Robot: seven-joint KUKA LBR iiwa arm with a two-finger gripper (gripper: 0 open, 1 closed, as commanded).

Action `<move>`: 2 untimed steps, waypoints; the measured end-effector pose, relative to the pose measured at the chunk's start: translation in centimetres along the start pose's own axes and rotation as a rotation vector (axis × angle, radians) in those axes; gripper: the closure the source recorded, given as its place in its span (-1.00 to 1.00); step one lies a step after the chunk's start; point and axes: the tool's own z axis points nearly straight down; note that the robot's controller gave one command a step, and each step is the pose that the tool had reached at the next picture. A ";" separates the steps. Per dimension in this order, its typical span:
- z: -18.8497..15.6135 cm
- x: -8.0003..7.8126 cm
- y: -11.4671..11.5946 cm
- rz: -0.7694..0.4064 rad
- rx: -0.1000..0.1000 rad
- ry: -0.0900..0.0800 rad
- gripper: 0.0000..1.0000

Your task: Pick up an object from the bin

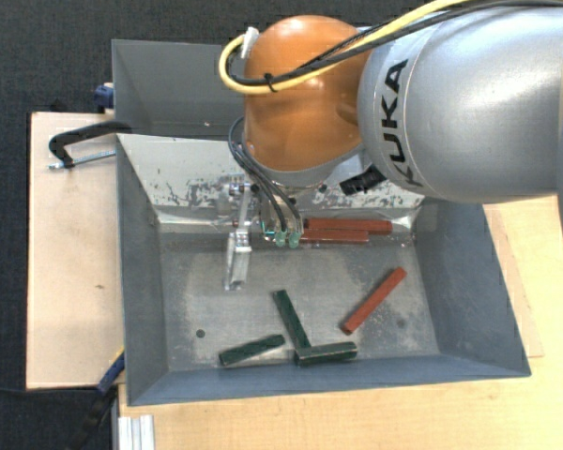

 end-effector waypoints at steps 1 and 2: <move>4.6 0.1 -2.8 -0.037 -0.002 -0.006 -1.00; 7.6 3.3 -5.5 -0.013 0.002 0.005 -1.00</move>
Offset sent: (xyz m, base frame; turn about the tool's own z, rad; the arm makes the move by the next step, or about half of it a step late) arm -0.0473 -0.0653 -0.0792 0.0057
